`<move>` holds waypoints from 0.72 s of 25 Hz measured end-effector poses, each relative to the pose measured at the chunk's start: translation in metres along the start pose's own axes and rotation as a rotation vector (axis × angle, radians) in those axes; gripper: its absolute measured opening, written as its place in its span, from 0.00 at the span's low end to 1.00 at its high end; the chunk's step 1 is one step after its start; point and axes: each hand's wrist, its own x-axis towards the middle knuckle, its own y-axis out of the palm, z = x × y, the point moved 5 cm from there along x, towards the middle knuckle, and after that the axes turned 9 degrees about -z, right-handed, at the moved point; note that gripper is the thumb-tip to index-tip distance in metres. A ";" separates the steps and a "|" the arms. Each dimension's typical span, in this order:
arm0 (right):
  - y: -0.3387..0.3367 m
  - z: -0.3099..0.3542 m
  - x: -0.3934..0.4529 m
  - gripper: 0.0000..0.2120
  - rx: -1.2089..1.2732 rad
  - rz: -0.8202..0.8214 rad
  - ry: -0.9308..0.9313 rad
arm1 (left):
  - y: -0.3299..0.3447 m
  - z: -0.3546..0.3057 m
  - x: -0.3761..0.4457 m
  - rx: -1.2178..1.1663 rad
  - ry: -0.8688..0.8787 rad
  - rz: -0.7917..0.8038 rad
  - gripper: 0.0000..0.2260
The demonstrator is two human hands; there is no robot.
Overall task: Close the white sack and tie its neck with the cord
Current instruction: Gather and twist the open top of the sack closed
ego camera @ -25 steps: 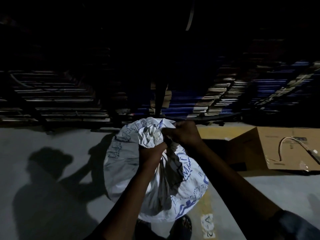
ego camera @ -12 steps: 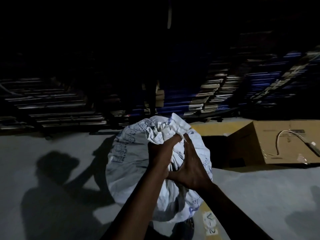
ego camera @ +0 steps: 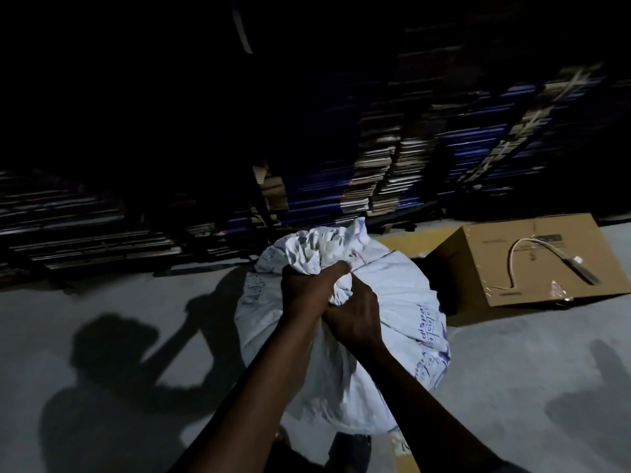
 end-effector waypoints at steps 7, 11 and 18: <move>-0.005 -0.016 0.048 0.26 -0.100 0.052 0.173 | -0.009 -0.012 0.029 0.049 0.152 0.289 0.18; 0.001 -0.025 0.065 0.32 -0.095 0.120 0.253 | -0.022 0.011 0.036 0.566 0.382 0.435 0.20; -0.003 -0.054 0.077 0.19 0.071 0.081 0.486 | 0.050 0.080 0.054 0.694 0.471 0.522 0.46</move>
